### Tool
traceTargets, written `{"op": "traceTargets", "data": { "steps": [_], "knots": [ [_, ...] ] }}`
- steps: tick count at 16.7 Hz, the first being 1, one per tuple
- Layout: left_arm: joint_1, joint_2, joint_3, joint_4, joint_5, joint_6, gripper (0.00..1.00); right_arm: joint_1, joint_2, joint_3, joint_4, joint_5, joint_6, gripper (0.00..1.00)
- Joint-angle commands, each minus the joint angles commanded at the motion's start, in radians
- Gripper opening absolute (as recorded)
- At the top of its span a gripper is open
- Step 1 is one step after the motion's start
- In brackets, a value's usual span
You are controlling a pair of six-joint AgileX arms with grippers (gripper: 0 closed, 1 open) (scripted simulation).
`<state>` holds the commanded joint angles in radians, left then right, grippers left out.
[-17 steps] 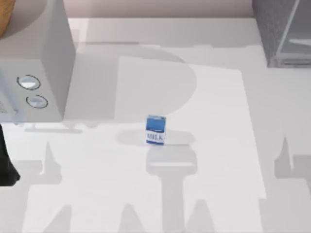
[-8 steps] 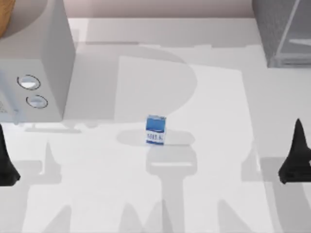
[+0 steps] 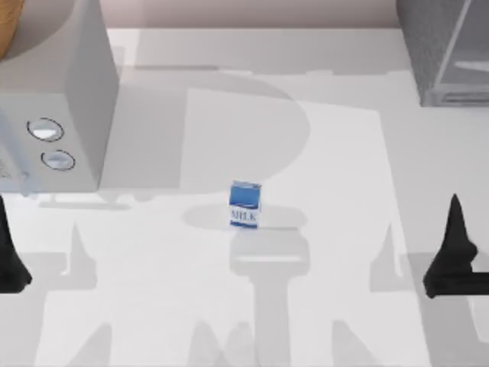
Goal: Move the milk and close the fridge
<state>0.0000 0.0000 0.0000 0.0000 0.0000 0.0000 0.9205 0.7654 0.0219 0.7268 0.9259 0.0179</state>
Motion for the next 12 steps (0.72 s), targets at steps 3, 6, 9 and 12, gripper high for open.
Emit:
{"op": "traceTargets", "data": {
  "steps": [3, 6, 9, 12],
  "knots": [
    [0.000, 0.000, 0.000, 0.000, 0.000, 0.000, 1.00, 0.011, 0.032, 0.027, 0.020, 0.012, 0.001, 1.00],
    [0.000, 0.000, 0.000, 0.000, 0.000, 0.000, 1.00, 0.042, 0.159, 0.123, 0.086, 0.055, 0.002, 1.00],
    [0.000, 0.000, 0.000, 0.000, 0.000, 0.000, 1.00, 0.080, 0.378, 0.265, 0.178, 0.120, 0.002, 1.00],
    [0.000, 0.000, 0.000, 0.000, 0.000, 0.000, 1.00, 0.117, 0.665, 0.435, 0.281, 0.193, 0.003, 1.00]
  ]
}}
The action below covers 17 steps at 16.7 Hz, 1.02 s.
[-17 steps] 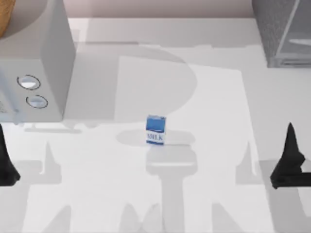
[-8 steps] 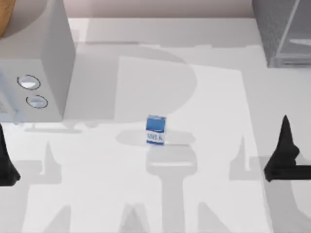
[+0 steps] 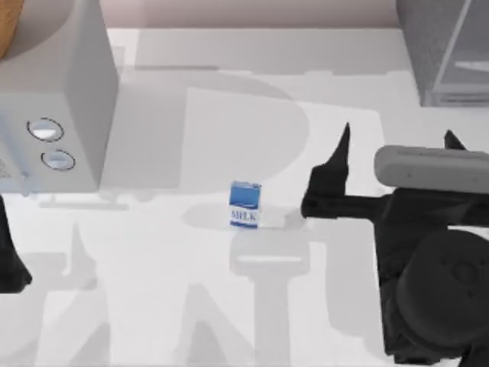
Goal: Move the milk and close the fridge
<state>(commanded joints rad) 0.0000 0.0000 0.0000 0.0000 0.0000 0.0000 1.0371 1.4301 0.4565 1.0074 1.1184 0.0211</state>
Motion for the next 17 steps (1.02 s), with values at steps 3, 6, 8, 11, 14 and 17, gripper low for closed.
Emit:
{"op": "traceTargets", "data": {
  "steps": [3, 6, 8, 11, 14, 17],
  "knots": [
    [0.000, 0.000, 0.000, 0.000, 0.000, 0.000, 1.00, 0.036, 0.314, 0.178, 0.103, 0.071, 0.002, 1.00],
    [0.000, 0.000, 0.000, 0.000, 0.000, 0.000, 1.00, 0.067, 0.613, 0.347, 0.197, 0.134, 0.006, 1.00],
    [0.000, 0.000, 0.000, 0.000, 0.000, 0.000, 1.00, 0.083, 0.784, 0.448, 0.251, 0.167, 0.009, 1.00],
    [0.000, 0.000, 0.000, 0.000, 0.000, 0.000, 1.00, 0.096, 0.967, 0.569, 0.313, 0.203, 0.014, 1.00],
    [0.000, 0.000, 0.000, 0.000, 0.000, 0.000, 1.00, 0.099, 1.055, 0.636, 0.345, 0.220, 0.018, 1.00],
    [0.000, 0.000, 0.000, 0.000, 0.000, 0.000, 1.00, 0.099, 1.062, 0.643, 0.348, 0.221, 0.018, 1.00]
  ]
}}
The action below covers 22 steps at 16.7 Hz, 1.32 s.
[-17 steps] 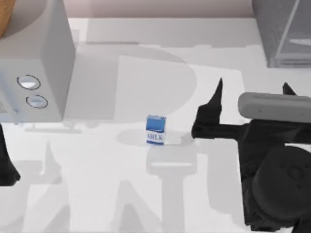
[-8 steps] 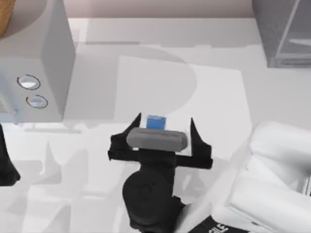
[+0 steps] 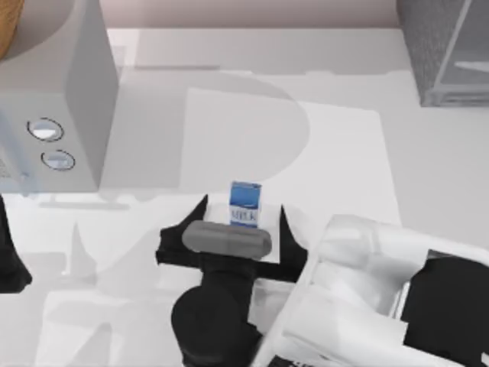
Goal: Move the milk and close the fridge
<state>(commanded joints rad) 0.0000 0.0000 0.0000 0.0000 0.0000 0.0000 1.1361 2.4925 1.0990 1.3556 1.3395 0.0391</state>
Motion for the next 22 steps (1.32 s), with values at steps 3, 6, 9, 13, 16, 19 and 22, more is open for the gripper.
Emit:
{"op": "traceTargets", "data": {
  "steps": [3, 6, 9, 13, 16, 19, 22],
  "knots": [
    [0.000, 0.000, 0.000, 0.000, 0.000, 0.000, 1.00, -0.008, -0.002, -0.001, -0.003, -0.006, 0.000, 1.00],
    [0.000, 0.000, 0.000, 0.000, 0.000, 0.000, 1.00, -0.052, 0.010, 0.030, -0.014, -0.052, -0.006, 1.00],
    [0.000, 0.000, 0.000, 0.000, 0.000, 0.000, 1.00, -0.092, 0.021, 0.057, -0.024, -0.092, -0.011, 1.00],
    [0.000, 0.000, 0.000, 0.000, 0.000, 0.000, 1.00, -0.093, 0.022, 0.058, -0.024, -0.093, -0.011, 0.92],
    [0.000, 0.000, 0.000, 0.000, 0.000, 0.000, 1.00, -0.093, 0.022, 0.058, -0.024, -0.093, -0.011, 0.70],
    [0.000, 0.000, 0.000, 0.000, 0.000, 0.000, 1.00, -0.093, 0.022, 0.058, -0.024, -0.093, -0.011, 0.47],
    [0.000, 0.000, 0.000, 0.000, 0.000, 0.000, 1.00, -0.093, 0.022, 0.058, -0.024, -0.093, -0.011, 0.25]
  ]
}}
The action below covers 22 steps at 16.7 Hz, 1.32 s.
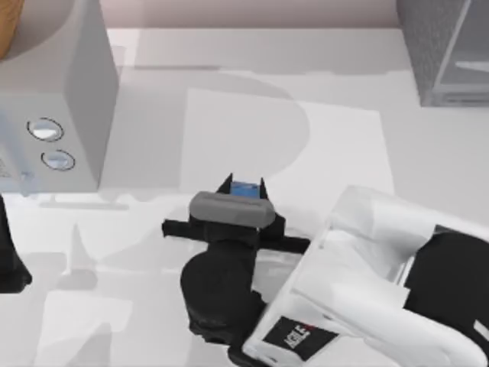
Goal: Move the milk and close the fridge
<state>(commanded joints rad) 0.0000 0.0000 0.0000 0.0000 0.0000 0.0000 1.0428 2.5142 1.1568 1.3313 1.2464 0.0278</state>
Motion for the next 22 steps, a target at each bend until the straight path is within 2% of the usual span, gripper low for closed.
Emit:
{"op": "traceTargets", "data": {
  "steps": [3, 4, 22],
  "knots": [
    [0.000, 0.000, 0.000, 0.000, 0.000, 0.000, 1.00, 0.000, 0.000, 0.000, 0.000, 0.000, 0.000, 0.02],
    [0.000, 0.000, 0.000, 0.000, 0.000, 0.000, 1.00, 0.000, 0.000, 0.000, 0.000, 0.000, 0.000, 0.00],
    [0.000, 0.000, 0.000, 0.000, 0.000, 0.000, 1.00, 0.003, -0.104, -0.028, -0.081, -0.001, 0.005, 0.00]
  ]
}}
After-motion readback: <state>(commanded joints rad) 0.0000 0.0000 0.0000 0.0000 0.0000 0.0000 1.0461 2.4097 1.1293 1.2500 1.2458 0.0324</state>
